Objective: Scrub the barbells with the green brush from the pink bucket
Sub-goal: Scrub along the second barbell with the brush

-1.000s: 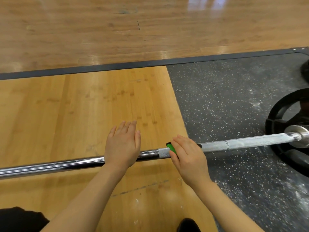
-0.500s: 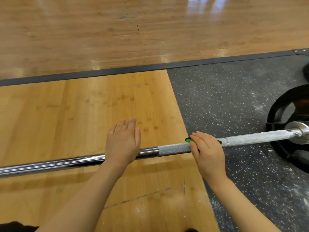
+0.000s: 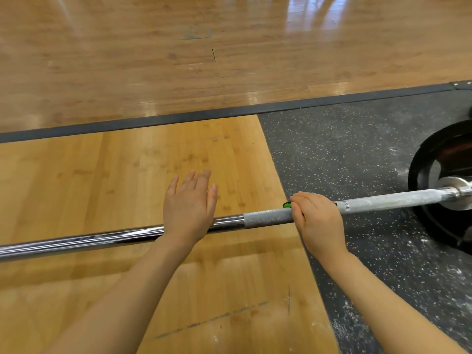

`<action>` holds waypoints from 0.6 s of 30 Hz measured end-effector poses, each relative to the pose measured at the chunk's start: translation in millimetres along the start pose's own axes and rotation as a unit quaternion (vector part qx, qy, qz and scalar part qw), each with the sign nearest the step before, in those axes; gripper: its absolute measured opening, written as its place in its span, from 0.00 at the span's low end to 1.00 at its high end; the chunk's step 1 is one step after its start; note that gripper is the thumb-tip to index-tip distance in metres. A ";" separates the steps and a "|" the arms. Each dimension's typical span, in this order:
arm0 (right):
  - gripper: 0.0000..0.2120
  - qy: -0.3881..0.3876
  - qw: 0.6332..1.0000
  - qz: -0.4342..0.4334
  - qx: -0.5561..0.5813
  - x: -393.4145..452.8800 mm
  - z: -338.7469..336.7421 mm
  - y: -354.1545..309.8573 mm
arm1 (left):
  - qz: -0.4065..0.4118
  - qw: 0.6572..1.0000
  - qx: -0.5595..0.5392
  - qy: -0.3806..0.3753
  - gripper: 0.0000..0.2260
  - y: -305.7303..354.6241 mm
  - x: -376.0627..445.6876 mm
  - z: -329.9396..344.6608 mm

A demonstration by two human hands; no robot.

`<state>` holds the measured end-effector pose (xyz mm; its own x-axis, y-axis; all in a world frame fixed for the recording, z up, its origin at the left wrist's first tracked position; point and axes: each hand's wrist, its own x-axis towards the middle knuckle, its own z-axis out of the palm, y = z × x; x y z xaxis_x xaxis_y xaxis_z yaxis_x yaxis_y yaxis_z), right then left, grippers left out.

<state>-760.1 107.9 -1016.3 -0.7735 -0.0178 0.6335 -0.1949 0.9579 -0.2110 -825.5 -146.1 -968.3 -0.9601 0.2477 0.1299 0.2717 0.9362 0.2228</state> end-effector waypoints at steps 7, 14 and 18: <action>0.15 -0.031 0.999 0.015 0.006 23.8 12.6 6.3 | 0.020 0.999 0.017 -0.019 0.30 -3.3 -2.2 0.7; 0.22 -0.117 0.991 0.061 0.006 56.1 26.0 12.4 | 0.018 0.998 0.047 -0.042 0.34 -5.9 7.6 8.9; 0.24 -0.130 0.987 0.090 0.030 74.2 30.6 11.9 | 0.009 0.996 0.071 -0.044 0.31 -9.4 27.3 12.6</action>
<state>-838.2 109.2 -994.6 -0.9258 0.0711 0.3714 -0.0695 0.9334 -0.3521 -855.2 -145.1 -979.0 -0.9588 0.2804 0.0453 0.2833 0.9556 0.0808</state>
